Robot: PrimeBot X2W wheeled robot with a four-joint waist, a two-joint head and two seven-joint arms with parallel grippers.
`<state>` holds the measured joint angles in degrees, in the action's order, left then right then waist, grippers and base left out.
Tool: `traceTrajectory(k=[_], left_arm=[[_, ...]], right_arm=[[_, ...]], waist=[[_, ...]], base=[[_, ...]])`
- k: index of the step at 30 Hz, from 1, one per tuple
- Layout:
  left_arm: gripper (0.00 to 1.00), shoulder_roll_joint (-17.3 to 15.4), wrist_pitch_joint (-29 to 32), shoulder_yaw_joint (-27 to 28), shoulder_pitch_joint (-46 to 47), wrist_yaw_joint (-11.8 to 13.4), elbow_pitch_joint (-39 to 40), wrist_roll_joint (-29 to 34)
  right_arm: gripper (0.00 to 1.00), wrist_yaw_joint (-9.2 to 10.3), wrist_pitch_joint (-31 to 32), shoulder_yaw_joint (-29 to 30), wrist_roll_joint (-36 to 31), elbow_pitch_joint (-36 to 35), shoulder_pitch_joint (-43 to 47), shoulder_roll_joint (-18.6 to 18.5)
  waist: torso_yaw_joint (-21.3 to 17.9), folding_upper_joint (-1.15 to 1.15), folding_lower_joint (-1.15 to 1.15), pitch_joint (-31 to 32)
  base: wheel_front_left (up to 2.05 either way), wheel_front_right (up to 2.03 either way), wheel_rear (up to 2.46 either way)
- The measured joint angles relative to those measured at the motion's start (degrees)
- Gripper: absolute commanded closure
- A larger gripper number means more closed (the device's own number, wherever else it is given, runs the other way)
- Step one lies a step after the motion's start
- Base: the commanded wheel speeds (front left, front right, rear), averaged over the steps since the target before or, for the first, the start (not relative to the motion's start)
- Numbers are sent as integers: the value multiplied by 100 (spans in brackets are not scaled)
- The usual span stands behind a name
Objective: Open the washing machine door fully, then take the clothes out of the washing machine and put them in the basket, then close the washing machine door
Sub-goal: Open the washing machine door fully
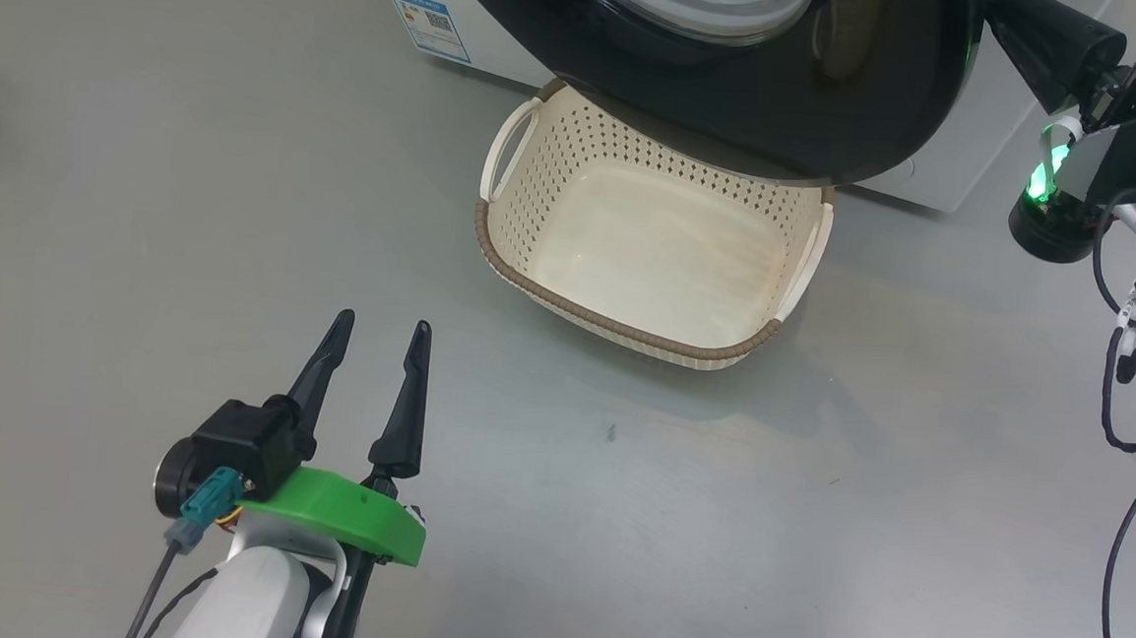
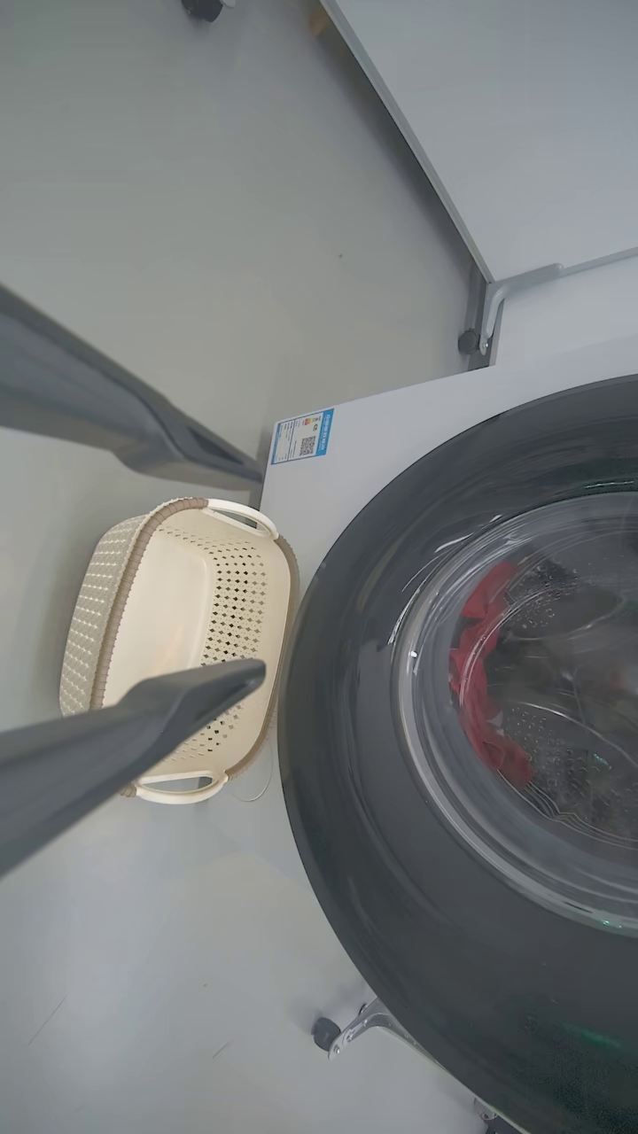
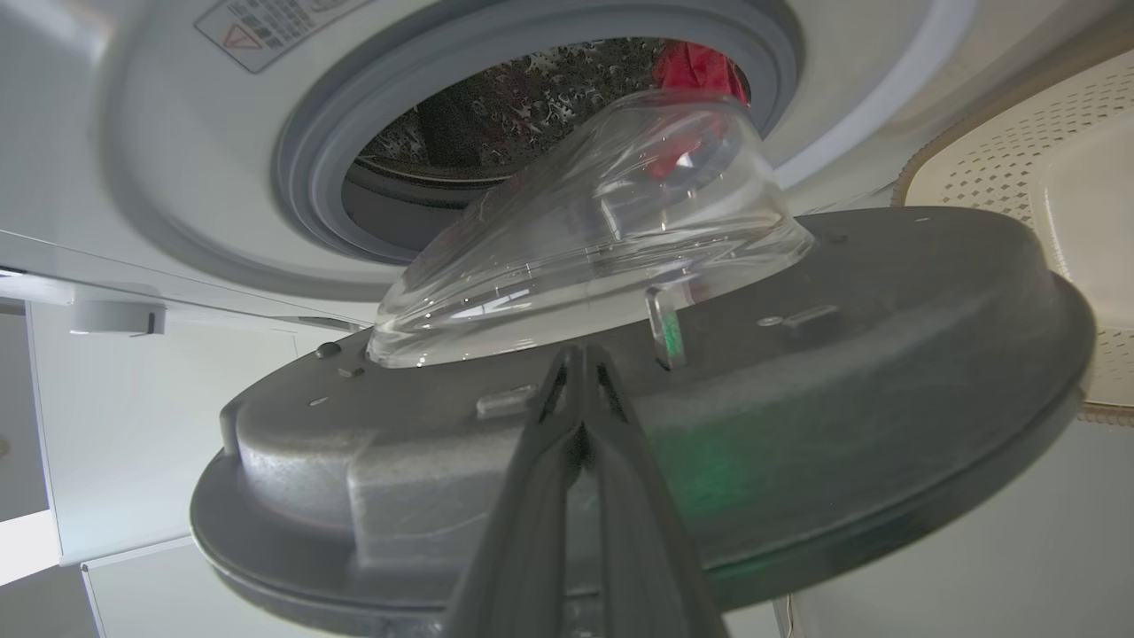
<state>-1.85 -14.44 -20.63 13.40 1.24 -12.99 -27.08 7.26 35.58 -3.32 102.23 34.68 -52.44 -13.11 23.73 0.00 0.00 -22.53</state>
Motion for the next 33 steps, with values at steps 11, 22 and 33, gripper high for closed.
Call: traceTrajectory(k=[11, 22, 33], left_arm=[[0, 0, 0, -54, 5, 1, -9, 0], [0, 0, 0, -69, 4, 8, -91, 3], [0, 0, 0, -68, 2, 16, -135, 18]], right_arm=[[100, -2, 347, -227, 111, 414, -119, -8], [100, 0, 654, -453, 189, 811, -103, 56], [100, 0, 860, -603, 236, 945, -41, 82]], waist=[[20, 0, 0, 57], [26, 0, 0, 290], [70, 0, 0, 450]], base=[[0, 0, 0], [0, 0, 0], [0, 0, 0]])
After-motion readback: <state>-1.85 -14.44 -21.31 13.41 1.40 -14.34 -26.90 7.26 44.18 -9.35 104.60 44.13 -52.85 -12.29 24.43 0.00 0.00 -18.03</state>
